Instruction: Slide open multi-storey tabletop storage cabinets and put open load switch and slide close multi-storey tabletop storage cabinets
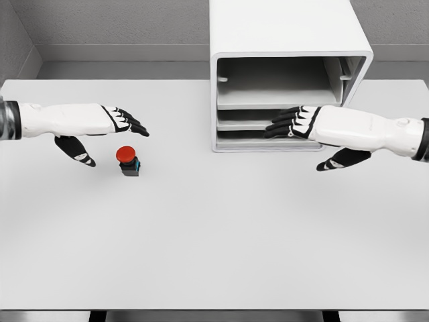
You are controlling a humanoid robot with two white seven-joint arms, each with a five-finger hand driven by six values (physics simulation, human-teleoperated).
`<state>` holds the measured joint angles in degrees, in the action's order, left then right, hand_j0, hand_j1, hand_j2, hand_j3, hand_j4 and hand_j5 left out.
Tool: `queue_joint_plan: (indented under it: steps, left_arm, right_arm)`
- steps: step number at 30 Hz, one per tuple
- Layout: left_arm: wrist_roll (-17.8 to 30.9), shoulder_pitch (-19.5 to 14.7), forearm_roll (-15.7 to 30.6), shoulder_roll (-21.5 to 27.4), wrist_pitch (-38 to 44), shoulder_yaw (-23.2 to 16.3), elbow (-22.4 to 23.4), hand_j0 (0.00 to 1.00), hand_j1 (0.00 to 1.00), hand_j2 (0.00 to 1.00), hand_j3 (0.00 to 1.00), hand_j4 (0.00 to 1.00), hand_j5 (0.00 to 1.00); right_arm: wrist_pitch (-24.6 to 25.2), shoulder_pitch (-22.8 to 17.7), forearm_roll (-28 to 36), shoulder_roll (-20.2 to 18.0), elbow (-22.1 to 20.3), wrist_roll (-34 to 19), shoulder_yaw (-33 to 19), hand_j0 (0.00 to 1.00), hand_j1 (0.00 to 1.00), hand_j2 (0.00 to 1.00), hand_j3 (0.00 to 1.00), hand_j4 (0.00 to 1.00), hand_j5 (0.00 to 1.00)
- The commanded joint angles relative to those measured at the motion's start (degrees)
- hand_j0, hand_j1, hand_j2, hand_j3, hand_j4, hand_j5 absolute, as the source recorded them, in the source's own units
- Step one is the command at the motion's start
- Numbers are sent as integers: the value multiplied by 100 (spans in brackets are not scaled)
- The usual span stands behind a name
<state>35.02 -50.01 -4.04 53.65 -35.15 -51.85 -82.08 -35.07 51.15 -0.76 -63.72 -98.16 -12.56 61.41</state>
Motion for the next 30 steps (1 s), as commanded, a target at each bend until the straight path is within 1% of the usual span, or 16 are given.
queue_joint_plan:
  steps: [1,2,4,6,9,10,11,15,17,18,19,20,21,24,28,30]
  left_arm:
    - [-2,0,35,5,15,0,16,100,100,100,100,100,100]
    - [-2,0,35,-4,15,0,16,100,100,100,100,100,100]
    - [-2,0,17,-145,15,-36,210,100,100,100,100,100,100]
    - [-2,18,17,-153,15,-44,219,100,100,100,100,100,100]
    - [-2,79,17,-215,15,-53,315,100,100,100,100,100,100]
    - [-2,114,8,-215,15,-53,315,100,100,100,100,100,100]
    - [-2,149,-237,-224,15,-27,315,100,100,100,100,100,100]
    - [-2,158,-352,-373,15,-44,315,100,100,100,100,100,100]
    - [-2,158,-352,-461,15,-44,315,100,100,100,100,100,100]
    - [-2,149,-361,-470,15,-44,315,100,100,100,100,100,100]
    - [-2,150,-431,-540,15,-44,324,100,100,100,100,100,100]
    - [-2,158,-475,-567,15,-44,342,100,100,100,100,100,100]
    - [-2,158,-475,-602,15,-44,377,100,100,100,100,100,100]
    - [-2,167,-484,-593,15,-53,403,100,100,100,100,100,100]
    - [-2,167,-563,-619,15,-62,553,100,100,100,100,100,100]
    - [-2,176,-580,-619,15,-62,614,100,100,100,100,100,100]
  right_arm:
    - [7,9,41,35,-1,8,2,100,100,100,100,100,100]
    - [7,35,58,26,8,25,-7,100,100,100,100,100,100]
    - [7,149,76,114,34,237,-15,100,100,100,100,100,100]
    - [7,176,102,307,52,245,2,100,100,100,100,100,100]
    - [7,228,120,325,52,342,2,100,100,100,100,100,100]
    - [7,281,120,413,52,403,2,100,100,100,100,100,100]
    - [7,316,129,413,61,412,-15,100,100,100,100,100,100]
    - [7,325,164,413,52,395,11,100,100,100,100,100,100]
    - [7,351,155,430,61,272,20,100,100,100,100,100,100]
    - [7,360,155,439,113,-26,20,100,100,100,100,100,100]
    - [7,369,164,430,175,-185,11,100,100,100,100,100,100]
    - [7,404,172,456,201,-203,20,100,100,100,100,100,100]
    - [7,404,173,632,298,-220,20,100,100,100,100,100,100]
    - [7,404,155,720,280,-422,196,100,100,100,100,100,100]
    - [7,413,23,887,263,-511,222,100,100,100,100,100,100]
    - [7,457,-12,984,403,-502,222,100,100,100,100,100,100]
